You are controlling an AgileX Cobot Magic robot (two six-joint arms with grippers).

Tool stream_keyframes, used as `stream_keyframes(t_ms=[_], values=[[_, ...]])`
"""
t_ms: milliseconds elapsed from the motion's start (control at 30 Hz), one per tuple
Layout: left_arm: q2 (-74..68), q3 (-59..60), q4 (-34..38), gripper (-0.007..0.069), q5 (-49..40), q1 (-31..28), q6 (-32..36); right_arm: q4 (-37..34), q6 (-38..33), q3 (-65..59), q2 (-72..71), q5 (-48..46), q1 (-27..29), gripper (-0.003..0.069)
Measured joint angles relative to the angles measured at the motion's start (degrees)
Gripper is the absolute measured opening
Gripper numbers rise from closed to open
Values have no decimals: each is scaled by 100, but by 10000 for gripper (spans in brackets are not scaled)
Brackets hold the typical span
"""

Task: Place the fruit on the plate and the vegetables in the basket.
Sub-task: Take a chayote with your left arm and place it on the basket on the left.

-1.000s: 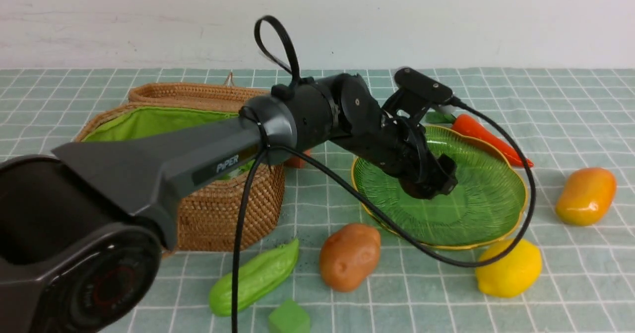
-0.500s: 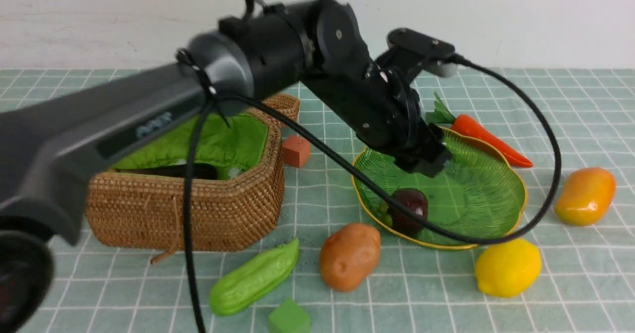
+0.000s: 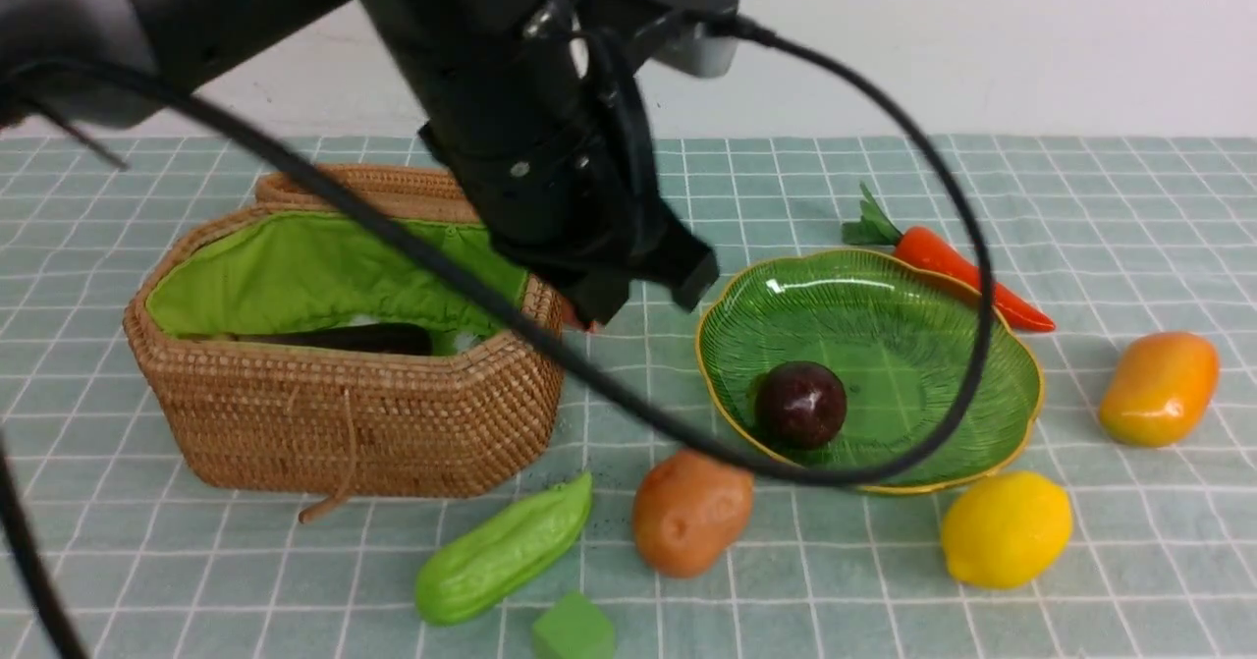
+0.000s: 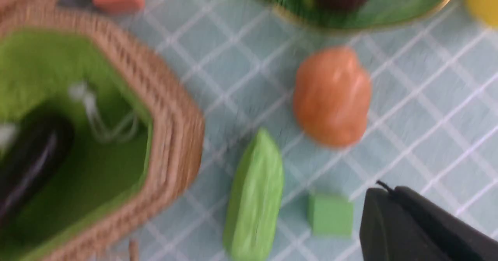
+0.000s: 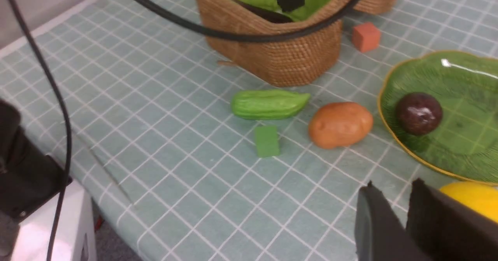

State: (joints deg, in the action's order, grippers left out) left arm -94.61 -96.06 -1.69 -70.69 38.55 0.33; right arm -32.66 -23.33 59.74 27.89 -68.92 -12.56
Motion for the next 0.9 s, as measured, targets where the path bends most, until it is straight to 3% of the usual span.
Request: stream_keyframes(t_ms=[167, 333, 533, 567, 700, 900], values=[[691, 1518, -108, -13, 183, 0, 2, -43, -47, 0, -134, -88, 0, 141], [1018, 3142, -164, 6, 1234, -131, -240, -101, -54, 0, -151, -114, 0, 141], [820, 3809, -201, 196, 2463, -553, -146, -115, -54, 0, -151, -102, 0, 141], [704, 3857, -210, 286, 2700, -629, 10, -115, -54, 0, -151, -96, 0, 141], [307, 3869, -210, 449, 3072, -650, 297, -115, -54, 0, -151, -79, 0, 141], [-290, 3875, -550, 519, 3567, -650, 338, -115, -54, 0, -151, -79, 0, 141]])
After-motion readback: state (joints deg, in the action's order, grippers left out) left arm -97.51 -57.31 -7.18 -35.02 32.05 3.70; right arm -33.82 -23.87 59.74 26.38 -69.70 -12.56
